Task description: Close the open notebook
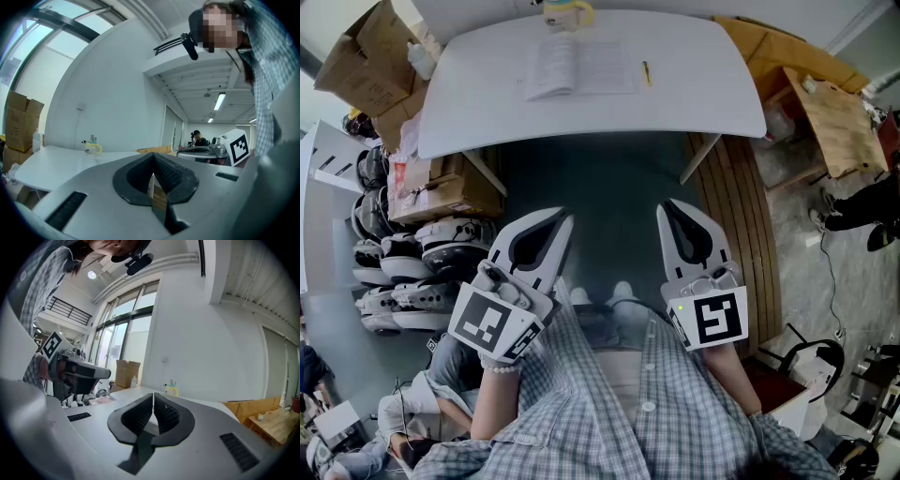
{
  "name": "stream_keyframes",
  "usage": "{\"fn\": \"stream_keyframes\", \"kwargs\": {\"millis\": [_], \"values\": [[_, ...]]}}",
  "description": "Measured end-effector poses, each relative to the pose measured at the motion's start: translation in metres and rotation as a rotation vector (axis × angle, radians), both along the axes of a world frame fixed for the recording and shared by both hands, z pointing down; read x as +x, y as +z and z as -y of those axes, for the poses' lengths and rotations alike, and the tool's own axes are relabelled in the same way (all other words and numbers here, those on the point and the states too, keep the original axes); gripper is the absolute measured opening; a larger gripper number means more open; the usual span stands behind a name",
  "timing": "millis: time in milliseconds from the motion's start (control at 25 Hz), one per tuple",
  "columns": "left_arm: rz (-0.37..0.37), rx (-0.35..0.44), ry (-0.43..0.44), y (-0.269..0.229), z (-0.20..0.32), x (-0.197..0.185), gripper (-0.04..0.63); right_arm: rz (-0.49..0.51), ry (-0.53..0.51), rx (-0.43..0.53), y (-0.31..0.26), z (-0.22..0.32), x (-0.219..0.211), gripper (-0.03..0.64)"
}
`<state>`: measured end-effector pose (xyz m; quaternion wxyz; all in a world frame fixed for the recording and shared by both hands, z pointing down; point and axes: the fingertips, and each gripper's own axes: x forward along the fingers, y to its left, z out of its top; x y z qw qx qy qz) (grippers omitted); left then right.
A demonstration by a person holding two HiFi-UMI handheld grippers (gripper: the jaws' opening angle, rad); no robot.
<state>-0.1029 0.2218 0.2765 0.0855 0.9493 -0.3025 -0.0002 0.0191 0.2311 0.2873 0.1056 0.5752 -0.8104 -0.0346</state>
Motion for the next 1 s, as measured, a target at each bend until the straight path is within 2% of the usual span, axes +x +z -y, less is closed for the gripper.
{"fn": "stream_keyframes", "kwargs": {"millis": [600, 1000], "values": [[0.003, 0.001, -0.039, -0.003, -0.004, 0.003, 0.008, 0.016, -0.021, -0.01, 0.0, 0.001, 0.007, 0.026], [0.011, 0.008, -0.065, -0.005, -0.012, 0.019, 0.008, 0.02, -0.044, -0.017, 0.001, -0.005, 0.024, 0.026]]}}
